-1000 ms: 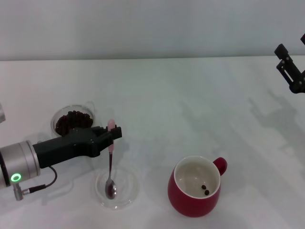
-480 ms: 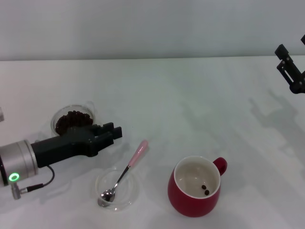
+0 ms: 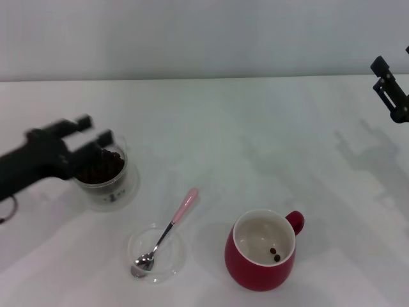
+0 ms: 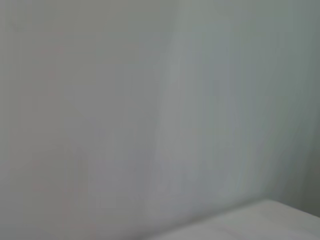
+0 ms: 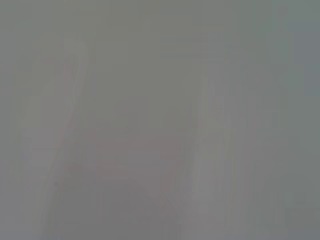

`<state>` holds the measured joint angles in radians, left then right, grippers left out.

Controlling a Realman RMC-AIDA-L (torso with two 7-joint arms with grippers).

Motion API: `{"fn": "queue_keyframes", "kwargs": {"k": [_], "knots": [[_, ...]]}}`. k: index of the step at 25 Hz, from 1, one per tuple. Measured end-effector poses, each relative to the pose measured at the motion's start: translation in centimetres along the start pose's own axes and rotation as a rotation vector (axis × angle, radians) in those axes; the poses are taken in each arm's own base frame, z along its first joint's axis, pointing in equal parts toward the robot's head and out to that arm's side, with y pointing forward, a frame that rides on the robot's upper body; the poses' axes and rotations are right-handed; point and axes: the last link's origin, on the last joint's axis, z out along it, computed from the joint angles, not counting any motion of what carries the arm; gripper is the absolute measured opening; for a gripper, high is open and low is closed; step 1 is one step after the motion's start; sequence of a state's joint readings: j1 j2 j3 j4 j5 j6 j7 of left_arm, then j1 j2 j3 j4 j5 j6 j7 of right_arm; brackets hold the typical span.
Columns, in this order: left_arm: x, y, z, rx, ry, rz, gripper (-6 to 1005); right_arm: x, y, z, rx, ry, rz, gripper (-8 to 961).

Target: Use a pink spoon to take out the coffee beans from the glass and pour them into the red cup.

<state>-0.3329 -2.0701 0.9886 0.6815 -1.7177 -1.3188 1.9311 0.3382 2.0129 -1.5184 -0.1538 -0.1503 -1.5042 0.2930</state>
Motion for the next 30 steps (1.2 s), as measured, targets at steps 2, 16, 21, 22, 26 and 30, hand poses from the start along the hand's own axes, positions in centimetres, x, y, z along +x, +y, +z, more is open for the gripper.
{"fn": "queue_keyframes", "kwargs": {"k": [2, 16, 21, 22, 26, 30], "knots": [[0.2, -0.3, -0.6, 0.028, 0.026, 0.034, 590, -0.1, 0.0, 0.0, 0.000, -0.006, 0.000, 666], [-3.4, -2.2, -9.2, 0.463, 0.149, 0.212, 689, -0.5, 0.1, -0.6, -0.004, -0.033, -0.006, 666], [-5.6, -2.2, -10.8, 0.597, 0.117, 0.263, 685, -0.5, 0.3, -0.4, -0.013, -0.037, -0.001, 666], [-5.9, -2.2, -11.0, 0.615, 0.107, 0.280, 685, -0.5, 0.3, -0.4, -0.014, -0.037, 0.000, 666], [-6.6, -2.3, -11.4, 0.663, 0.059, 0.337, 684, -0.5, 0.3, -0.1, -0.015, -0.038, -0.001, 666], [-6.5, -2.9, -11.8, 0.681, 0.015, 0.402, 684, -0.7, 0.2, 0.1, -0.013, -0.046, -0.005, 666]]}}
